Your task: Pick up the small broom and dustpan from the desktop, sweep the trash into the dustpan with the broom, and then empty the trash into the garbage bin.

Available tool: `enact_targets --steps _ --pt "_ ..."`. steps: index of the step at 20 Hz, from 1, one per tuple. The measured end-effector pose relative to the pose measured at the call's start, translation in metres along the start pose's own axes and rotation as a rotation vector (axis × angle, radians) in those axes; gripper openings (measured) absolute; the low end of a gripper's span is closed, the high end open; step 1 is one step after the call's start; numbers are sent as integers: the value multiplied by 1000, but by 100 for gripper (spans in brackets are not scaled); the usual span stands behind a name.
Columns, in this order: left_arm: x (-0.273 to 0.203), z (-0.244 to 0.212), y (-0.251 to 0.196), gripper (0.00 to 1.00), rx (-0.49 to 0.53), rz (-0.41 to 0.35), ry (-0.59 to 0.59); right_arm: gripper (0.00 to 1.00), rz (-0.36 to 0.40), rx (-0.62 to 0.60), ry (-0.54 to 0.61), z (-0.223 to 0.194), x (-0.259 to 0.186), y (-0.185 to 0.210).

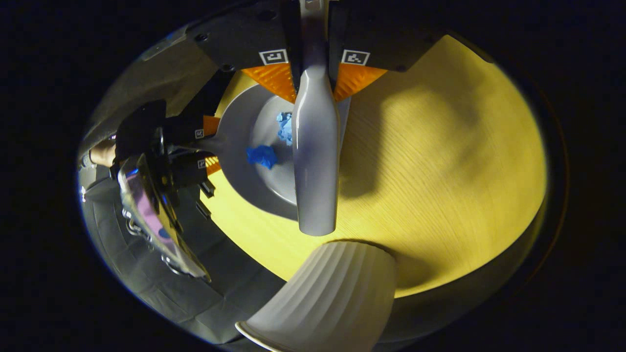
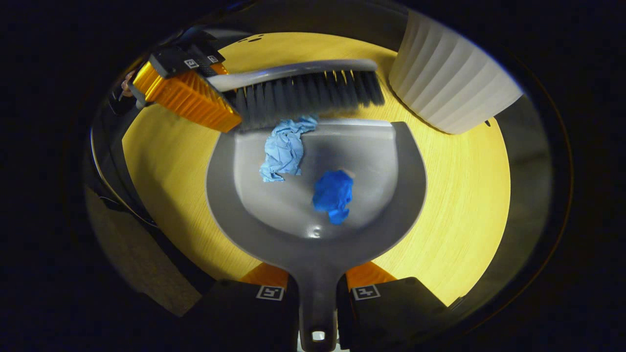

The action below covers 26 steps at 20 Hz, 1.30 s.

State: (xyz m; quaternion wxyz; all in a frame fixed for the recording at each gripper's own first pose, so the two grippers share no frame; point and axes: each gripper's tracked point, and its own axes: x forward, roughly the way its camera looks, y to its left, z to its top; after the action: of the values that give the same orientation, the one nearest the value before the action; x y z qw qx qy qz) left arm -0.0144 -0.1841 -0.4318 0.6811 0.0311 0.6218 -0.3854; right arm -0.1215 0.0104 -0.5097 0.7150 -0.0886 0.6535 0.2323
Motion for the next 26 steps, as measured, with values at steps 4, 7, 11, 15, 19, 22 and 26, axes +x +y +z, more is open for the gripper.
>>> enact_targets --steps 4,7,11,15,19,22,26 --pt "-24 16 -1 29 -53 23 -135 36 29 92 -22 -7 -3 2" --pt "-35 11 8 26 -109 96 -209 35 28 167 -37 -1 -7 2" --pt "-40 -2 13 25 -204 207 -245 35 19 268 -20 7 -24 2" --pt "-30 -15 15 25 -219 270 -253 36 -21 314 5 21 -43 0" --pt "-25 -14 16 25 -237 311 -235 36 -109 382 -1 36 -56 7" --pt "-23 -14 15 25 -246 319 -226 35 -137 466 -42 63 -73 5" --pt "-23 -12 17 25 -236 376 -194 36 -205 482 -56 78 -86 -4"
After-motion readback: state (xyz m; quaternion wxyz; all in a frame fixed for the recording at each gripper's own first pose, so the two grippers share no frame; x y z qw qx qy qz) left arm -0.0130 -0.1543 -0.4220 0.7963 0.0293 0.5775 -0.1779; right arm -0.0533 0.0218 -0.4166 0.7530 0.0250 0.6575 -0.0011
